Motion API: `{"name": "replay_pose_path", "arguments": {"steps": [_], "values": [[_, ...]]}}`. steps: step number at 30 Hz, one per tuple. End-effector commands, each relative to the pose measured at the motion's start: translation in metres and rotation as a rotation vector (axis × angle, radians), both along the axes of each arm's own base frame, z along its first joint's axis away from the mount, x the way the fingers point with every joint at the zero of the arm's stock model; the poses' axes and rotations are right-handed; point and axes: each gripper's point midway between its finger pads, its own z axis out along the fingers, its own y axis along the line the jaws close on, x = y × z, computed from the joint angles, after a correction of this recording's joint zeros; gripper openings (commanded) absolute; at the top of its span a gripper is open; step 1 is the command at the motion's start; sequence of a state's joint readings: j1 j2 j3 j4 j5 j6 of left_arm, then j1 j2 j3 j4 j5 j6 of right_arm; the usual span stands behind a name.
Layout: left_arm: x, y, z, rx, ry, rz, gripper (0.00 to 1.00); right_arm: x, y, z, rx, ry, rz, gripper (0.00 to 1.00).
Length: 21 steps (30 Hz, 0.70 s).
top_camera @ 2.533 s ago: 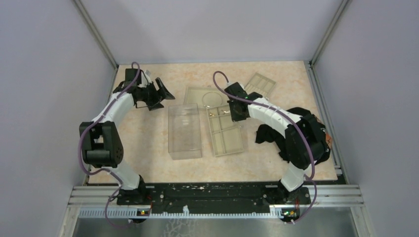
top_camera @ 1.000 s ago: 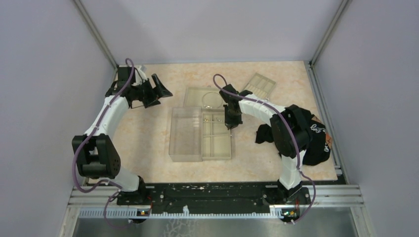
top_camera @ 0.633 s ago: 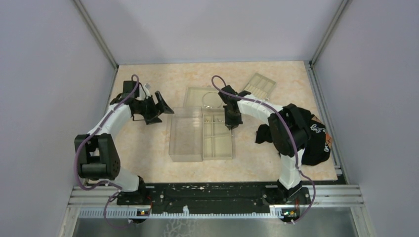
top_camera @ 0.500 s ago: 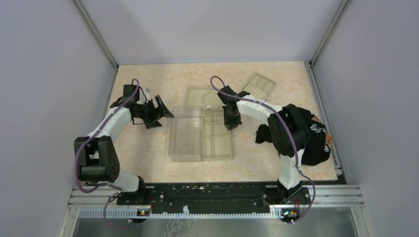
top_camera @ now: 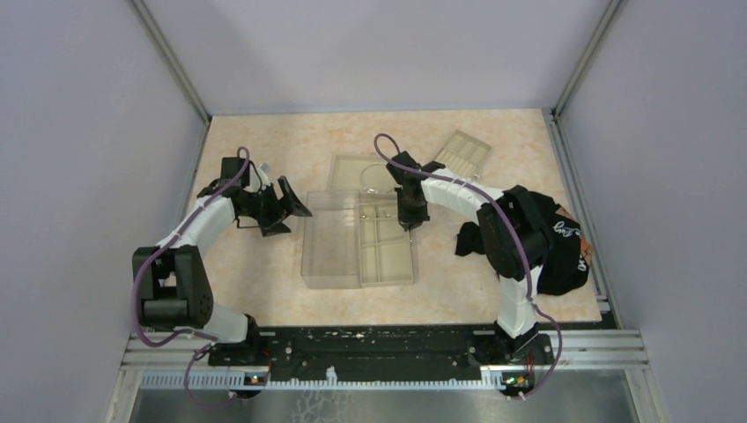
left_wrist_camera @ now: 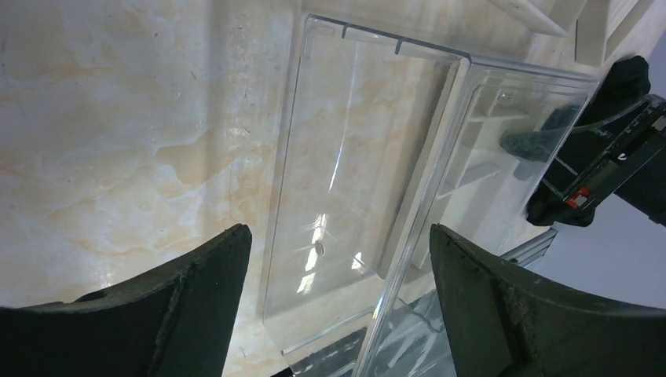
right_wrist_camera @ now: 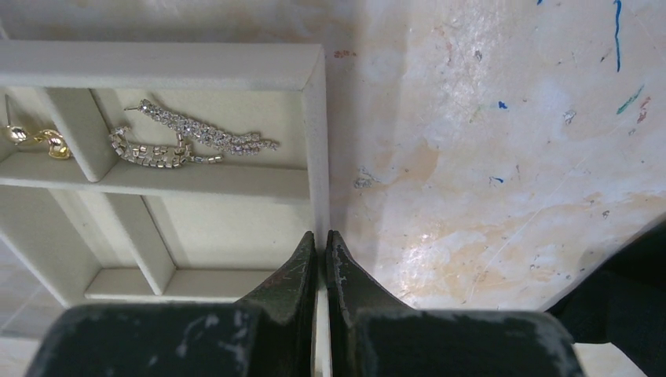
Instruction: Organize the mixed jewelry
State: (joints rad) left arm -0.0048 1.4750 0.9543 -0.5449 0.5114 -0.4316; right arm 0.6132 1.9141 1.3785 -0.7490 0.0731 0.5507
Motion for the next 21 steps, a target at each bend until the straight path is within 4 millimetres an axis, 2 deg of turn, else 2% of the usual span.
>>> {"name": "replay_pose_path", "arguments": {"steps": [1, 11, 21], "values": [[-0.003, -0.005, 0.006, -0.027, -0.035, -0.03, 0.89, 0.017, 0.026, 0.035, 0.097, -0.083, 0.015, 0.0], [-0.005, -0.008, 0.004, -0.041, -0.036, -0.036, 0.89, 0.013, 0.027, 0.025, 0.074, -0.056, 0.03, 0.0], [-0.007, -0.008, 0.0, -0.043, -0.026, -0.037, 0.89, -0.001, 0.017, -0.001, 0.011, -0.01, 0.037, 0.0]]}}
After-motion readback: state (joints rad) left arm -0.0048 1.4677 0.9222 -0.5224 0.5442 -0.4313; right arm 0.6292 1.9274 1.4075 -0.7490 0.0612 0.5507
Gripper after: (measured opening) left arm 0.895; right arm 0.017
